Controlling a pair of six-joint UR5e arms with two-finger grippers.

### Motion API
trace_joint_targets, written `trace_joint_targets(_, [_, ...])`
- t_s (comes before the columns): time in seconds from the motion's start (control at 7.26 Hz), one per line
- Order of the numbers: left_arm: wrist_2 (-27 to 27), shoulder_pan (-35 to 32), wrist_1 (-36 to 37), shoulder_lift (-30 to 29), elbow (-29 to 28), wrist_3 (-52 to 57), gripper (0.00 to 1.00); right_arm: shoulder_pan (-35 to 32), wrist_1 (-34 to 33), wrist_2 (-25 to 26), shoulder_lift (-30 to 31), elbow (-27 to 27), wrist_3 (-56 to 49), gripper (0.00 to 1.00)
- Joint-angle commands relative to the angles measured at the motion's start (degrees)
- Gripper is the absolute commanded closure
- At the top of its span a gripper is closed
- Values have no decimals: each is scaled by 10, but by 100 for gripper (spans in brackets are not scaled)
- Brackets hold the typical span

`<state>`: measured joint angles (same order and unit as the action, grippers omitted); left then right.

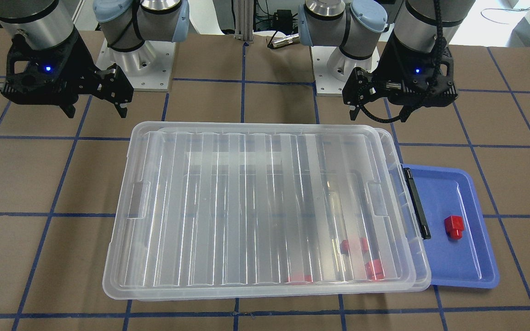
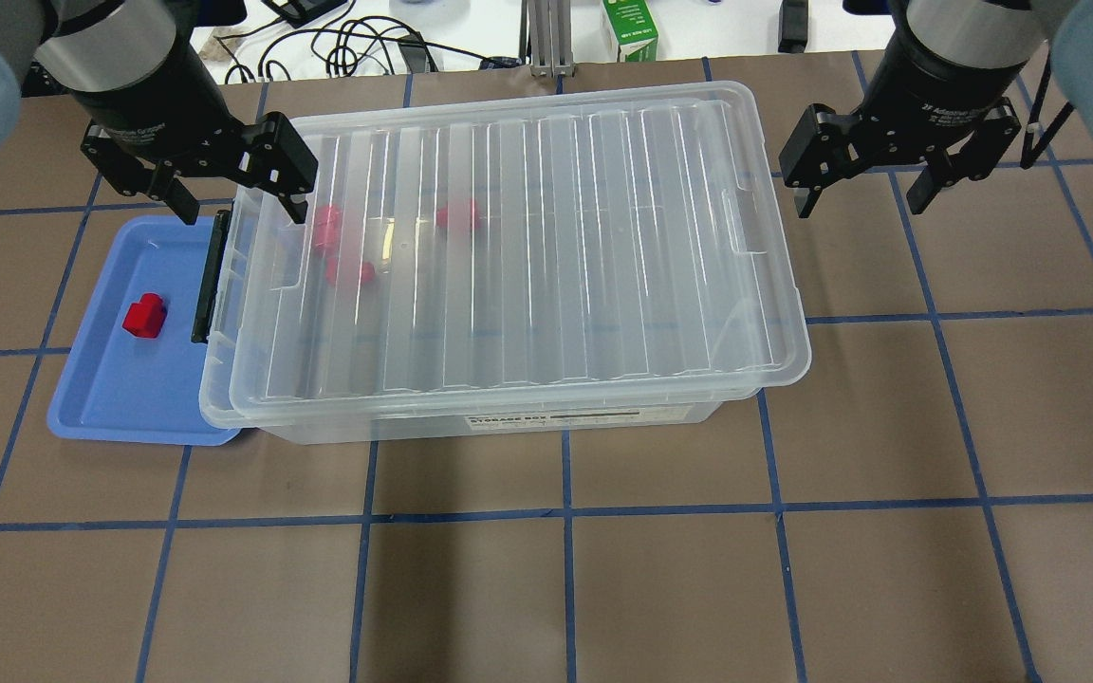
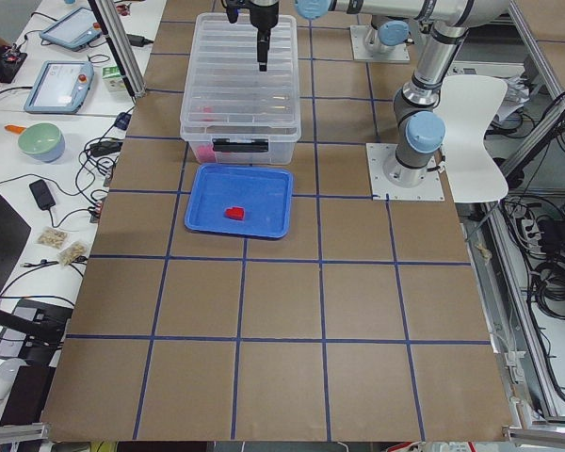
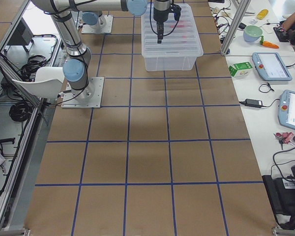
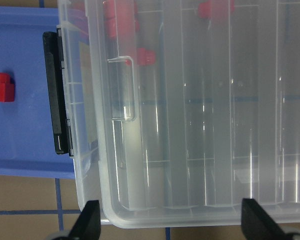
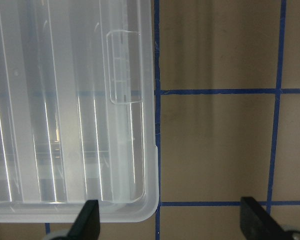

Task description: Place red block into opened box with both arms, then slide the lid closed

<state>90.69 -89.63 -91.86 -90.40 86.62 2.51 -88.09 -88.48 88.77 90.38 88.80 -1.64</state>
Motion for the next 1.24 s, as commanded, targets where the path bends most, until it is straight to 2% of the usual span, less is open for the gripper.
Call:
trace_joint_targets(0.0, [-2,1,0,0,2,-1,0,-1,-2,-2,-12,1,3,0])
trace_joint_targets(0.28, [1,1,0,0,2,-1,0,-1,-5,-7,-49,3,-5,0])
trace_joint_targets(0.55, [2,3,1,0,3,6,0,-2,-86,0,-117,3,2,0])
trace_joint_targets(1.1, [4,3,18,-2,7,7,0,-1,-117,-2,-167,1,3,0])
